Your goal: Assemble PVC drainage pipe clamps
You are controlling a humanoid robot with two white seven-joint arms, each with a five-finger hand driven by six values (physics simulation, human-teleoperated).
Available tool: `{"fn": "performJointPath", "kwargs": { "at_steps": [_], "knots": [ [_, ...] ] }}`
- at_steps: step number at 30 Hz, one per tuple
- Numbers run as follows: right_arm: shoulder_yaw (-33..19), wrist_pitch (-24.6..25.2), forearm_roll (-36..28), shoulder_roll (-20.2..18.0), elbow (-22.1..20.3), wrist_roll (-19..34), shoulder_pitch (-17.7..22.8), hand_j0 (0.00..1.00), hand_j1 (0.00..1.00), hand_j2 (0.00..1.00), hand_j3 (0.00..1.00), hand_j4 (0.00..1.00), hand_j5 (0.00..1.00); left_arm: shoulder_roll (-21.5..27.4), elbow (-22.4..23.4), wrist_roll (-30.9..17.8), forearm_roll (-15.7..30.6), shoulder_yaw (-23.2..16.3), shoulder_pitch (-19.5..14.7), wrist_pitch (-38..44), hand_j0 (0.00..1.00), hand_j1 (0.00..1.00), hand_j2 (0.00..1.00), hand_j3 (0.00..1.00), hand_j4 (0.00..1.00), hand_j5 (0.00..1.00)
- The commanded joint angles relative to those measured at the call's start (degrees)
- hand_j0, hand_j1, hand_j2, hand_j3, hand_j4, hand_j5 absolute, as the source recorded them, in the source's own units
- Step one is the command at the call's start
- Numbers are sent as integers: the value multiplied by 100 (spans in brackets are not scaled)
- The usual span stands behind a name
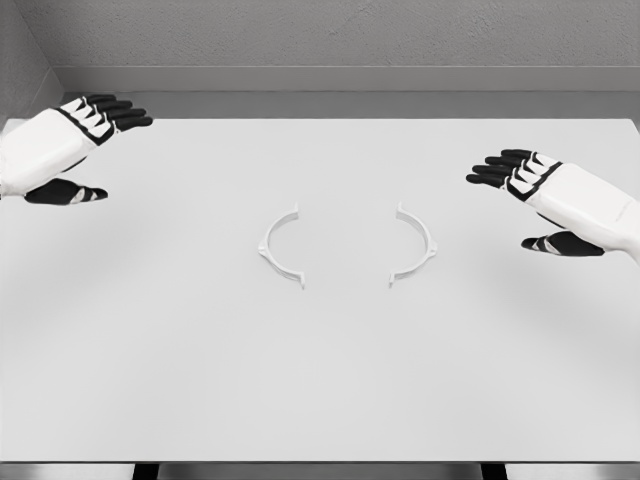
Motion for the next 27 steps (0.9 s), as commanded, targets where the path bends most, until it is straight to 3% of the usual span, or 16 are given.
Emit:
{"fn": "performJointPath", "kwargs": {
  "at_steps": [1,6,7,10,14,19,27],
  "knots": [
    [-13,11,-41,12,17,-3,9,100,100,100,100,100,100,-84,-17,-34,-67,-47,0,-13,100,100,100,100,100,100],
    [83,11,151,20,306,-3,-44,100,100,100,100,100,100,-119,-17,-34,-32,-38,9,-13,100,100,100,100,100,100],
    [189,11,449,47,315,-3,-280,100,100,100,100,100,100,-154,-17,-34,-41,-56,9,-13,100,100,100,100,100,100],
    [998,11,1215,468,1027,-12,-1265,100,100,100,100,100,100,-251,-8,-34,-58,-74,18,-13,100,100,100,100,100,100],
    [1138,11,1839,864,1519,-21,-1520,100,100,100,100,100,100,-524,27,-34,-76,-82,193,-13,100,100,100,100,100,100],
    [1200,11,1769,1409,1959,-100,-1573,100,100,100,100,100,100,-594,27,-34,-76,-118,193,-13,100,100,100,100,100,100],
    [954,11,1769,2077,2126,-109,-1424,100,100,100,100,100,100,-1016,264,-34,-217,-293,193,-13,100,100,100,100,100,100]
  ]
}}
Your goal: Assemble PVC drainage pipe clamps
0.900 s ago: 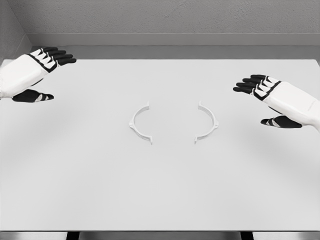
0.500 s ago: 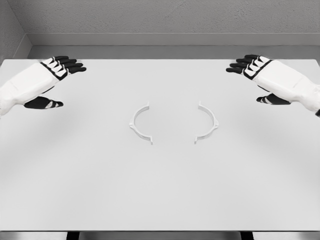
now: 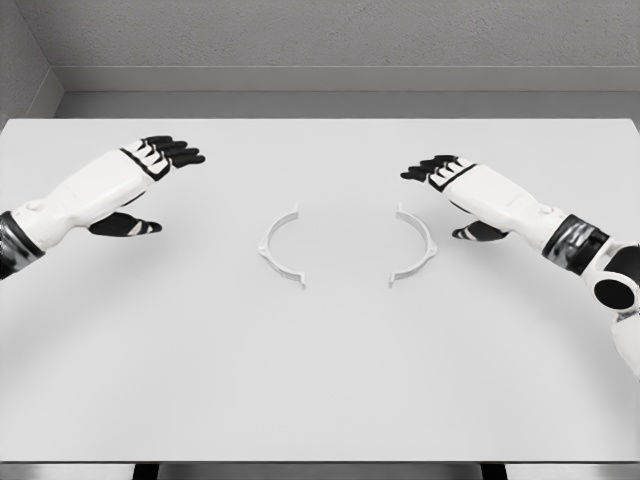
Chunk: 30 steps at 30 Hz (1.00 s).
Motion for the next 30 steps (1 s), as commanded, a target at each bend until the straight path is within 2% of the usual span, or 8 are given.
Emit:
{"fn": "performJointPath", "kwargs": {
  "at_steps": [1,3,8,12,15,19,26,30],
  "knots": [
    [-52,10,-32,195,96,1,0,100,100,100,100,100,100,-201,122,3,-37,-77,0,2,100,100,100,100,100,100],
    [-52,10,-32,195,131,1,9,100,100,100,100,100,100,-218,166,3,-134,-394,-61,2,100,100,100,100,100,100],
    [-52,10,-23,195,316,10,97,100,100,100,100,100,100,-253,219,3,-125,-429,-88,2,100,100,100,100,100,100],
    [-43,10,-23,186,421,1,105,100,100,100,100,100,100,-543,245,3,-134,-482,-97,2,100,100,100,100,100,100],
    [-43,10,-23,195,421,1,114,100,100,100,100,100,100,-948,509,3,-134,-508,-149,2,100,100,100,100,100,100],
    [-34,10,-23,204,421,10,114,100,100,100,100,100,100,-1080,667,3,-142,-526,-264,2,100,100,100,100,100,100],
    [-25,10,-23,212,404,10,106,100,100,100,100,100,100,-1361,1071,3,-134,-842,-571,2,100,100,100,100,100,100],
    [-8,10,-23,230,386,19,105,100,100,100,100,100,100,-1519,1159,3,-134,-842,-571,2,100,100,100,100,100,100]
  ]
}}
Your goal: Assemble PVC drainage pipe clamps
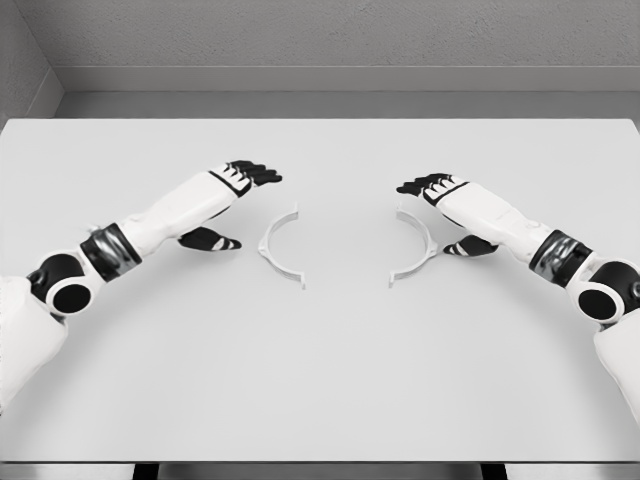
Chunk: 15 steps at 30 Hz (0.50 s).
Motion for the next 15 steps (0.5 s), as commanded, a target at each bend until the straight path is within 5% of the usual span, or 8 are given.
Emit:
{"fn": "performJointPath", "kwargs": {
  "at_steps": [1,15],
  "knots": [
    [7,10,-41,5,0,2,0,100,100,100,100,100,100,-118,75,4,40,-24,0,2,100,100,100,100,100,100],
    [24,10,-15,224,17,11,-26,100,100,100,100,100,100,-215,347,4,40,-6,-9,2,100,100,100,100,100,100]
  ]
}}
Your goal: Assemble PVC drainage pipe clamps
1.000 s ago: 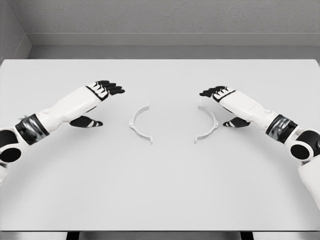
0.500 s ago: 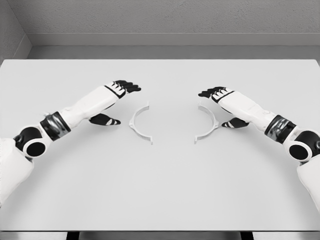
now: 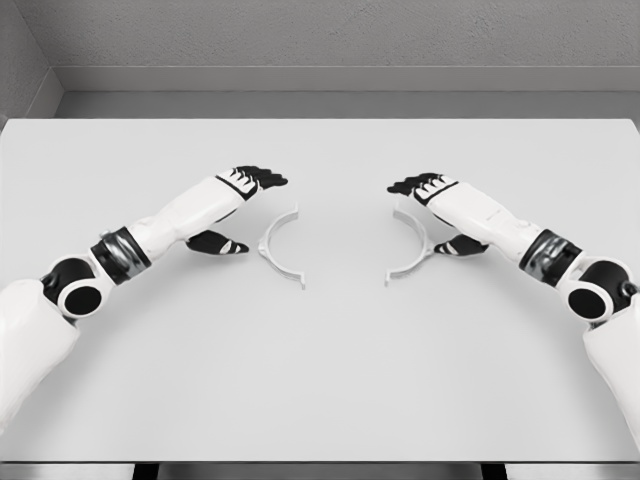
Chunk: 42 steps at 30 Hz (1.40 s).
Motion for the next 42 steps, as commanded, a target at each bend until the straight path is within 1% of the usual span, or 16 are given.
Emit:
{"fn": "performJointPath", "kwargs": {
  "at_steps": [1,8,13,15,20,25,31,36,42],
  "knots": [
    [0,9,-28,64,5,-2,0,100,100,100,100,100,100,-39,115,3,38,6,0,2,100,100,100,100,100,100],
    [0,9,-19,91,93,7,-44,100,100,100,100,100,100,-57,176,3,38,6,0,2,100,100,100,100,100,100],
    [0,9,-2,205,330,7,-158,100,100,100,100,100,100,-101,185,3,38,-3,0,2,100,100,100,100,100,100],
    [0,9,-2,205,339,16,-167,100,100,100,100,100,100,-101,185,3,38,-3,0,2,100,100,100,100,100,100],
    [87,9,16,284,567,7,-351,100,100,100,100,100,100,-224,229,3,38,-3,-9,2,100,100,100,100,100,100],
    [123,9,51,302,620,7,-404,100,100,100,100,100,100,-268,273,3,29,-12,-9,2,100,100,100,100,100,100],
    [140,9,60,460,611,16,-431,100,100,100,100,100,100,-373,273,3,29,-12,-9,2,100,100,100,100,100,100],
    [140,9,95,495,620,16,-510,100,100,100,100,100,100,-408,273,3,29,-3,-9,2,100,100,100,100,100,100],
    [228,9,86,548,559,24,-510,100,100,100,100,100,100,-523,273,3,29,-3,-9,2,100,100,100,100,100,100]
  ]
}}
